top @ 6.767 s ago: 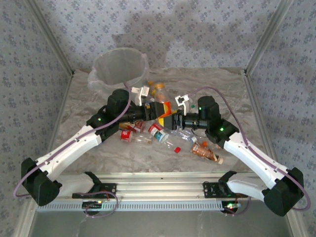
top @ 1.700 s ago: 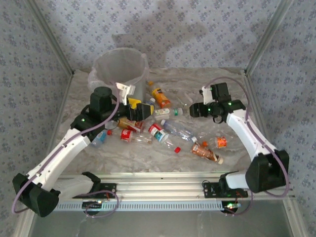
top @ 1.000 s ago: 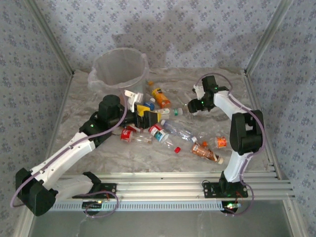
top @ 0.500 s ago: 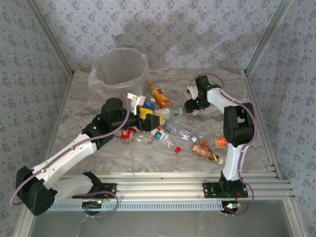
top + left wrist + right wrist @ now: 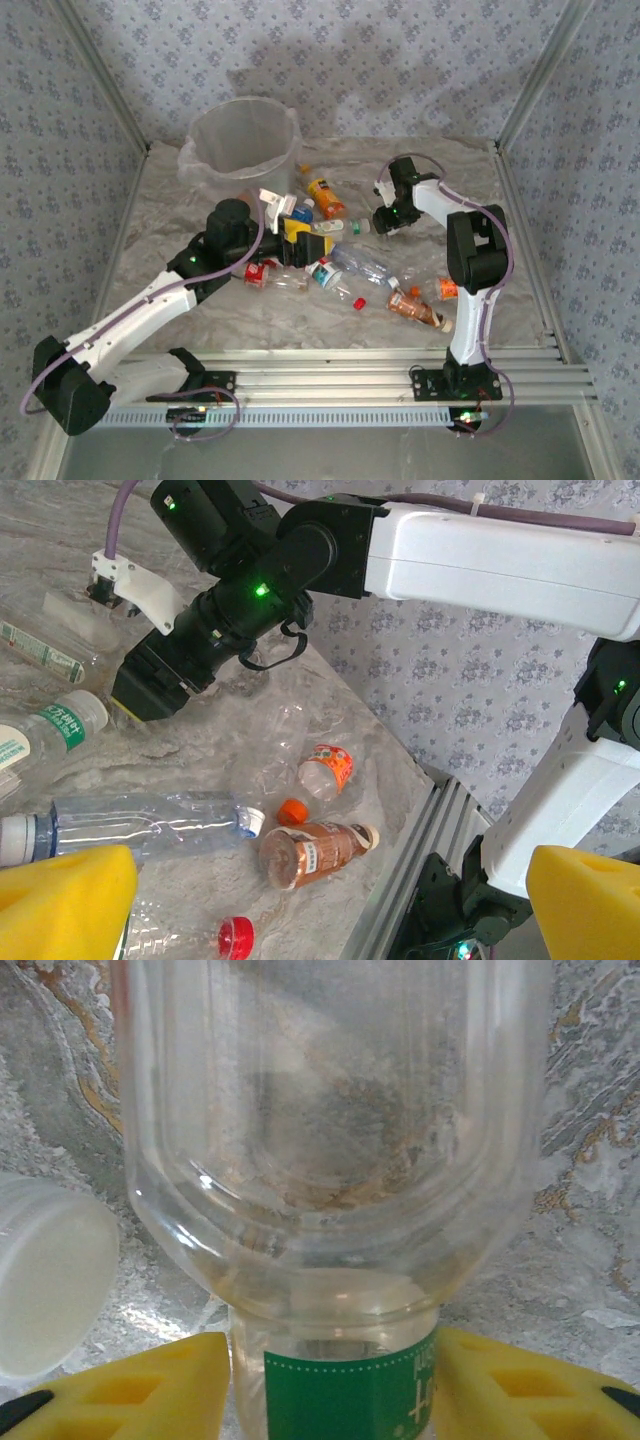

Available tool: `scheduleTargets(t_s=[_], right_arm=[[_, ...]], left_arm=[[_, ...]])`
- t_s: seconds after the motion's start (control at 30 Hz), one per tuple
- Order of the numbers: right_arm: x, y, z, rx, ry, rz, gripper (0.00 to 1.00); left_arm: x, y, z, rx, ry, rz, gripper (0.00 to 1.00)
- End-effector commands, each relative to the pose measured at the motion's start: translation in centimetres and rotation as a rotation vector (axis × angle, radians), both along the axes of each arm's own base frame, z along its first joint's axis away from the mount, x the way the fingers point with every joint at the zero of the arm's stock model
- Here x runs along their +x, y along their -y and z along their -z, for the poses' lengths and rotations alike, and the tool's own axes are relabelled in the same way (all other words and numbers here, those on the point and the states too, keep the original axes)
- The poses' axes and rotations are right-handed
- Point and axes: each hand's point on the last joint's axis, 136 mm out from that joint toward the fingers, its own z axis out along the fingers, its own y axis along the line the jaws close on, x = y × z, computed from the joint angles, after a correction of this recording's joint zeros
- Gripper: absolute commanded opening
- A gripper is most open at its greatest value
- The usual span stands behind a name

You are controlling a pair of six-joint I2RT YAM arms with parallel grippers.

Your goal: Put the plastic bottles in the bin

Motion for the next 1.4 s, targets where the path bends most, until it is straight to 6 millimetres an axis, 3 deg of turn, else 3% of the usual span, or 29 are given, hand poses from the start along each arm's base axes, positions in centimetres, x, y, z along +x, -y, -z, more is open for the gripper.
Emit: scheduleTargets(t_s=[0.0,0.23,0.43,0.63,0.67,0.97,1.17,1.37], right_arm=[[-0.7,0.1,-0.1,-0.007,-0.009,0.012,0.5],[-0.9,0.7,-2.0,0.055,0.045,0.098,0.43],[-1.4,1.5,-5.6,0.105,0.15,0.185,0.42],[-3.8,-0.4,-10.2,0.212,0.231,0.176,0.42],[-5.0,-0.8,-9.9,0.232,0.215,0.17,0.42],[-9.9,-4.9,-15.8,0.457,0.284,0.101,0.4],[-12.9,-7.0,-17.9,0.542,0.311,0.05,0.41],[-15.4,-8.6,-19.3,0.63,0.305,0.004,0.41]], left_arm=[[0.1,0.4,-0.9,-0.02,0.028,0.003,1.0],[0.3,0.6,-1.0,-0.024,0.022,-0.004,1.0],[0.9,0.8,-1.4,-0.037,0.004,-0.031,1.0],[2.1,1.5,-1.7,-0.06,-0.067,-0.065,1.0],[2.2,1.7,-1.9,-0.073,-0.078,-0.069,1.0],[3.8,2.9,-4.0,-0.126,-0.13,-0.088,1.0],[4.8,4.1,-4.5,-0.119,-0.154,-0.076,1.0],[6.0,5.1,-3.5,-0.095,-0.182,-0.087,1.0]])
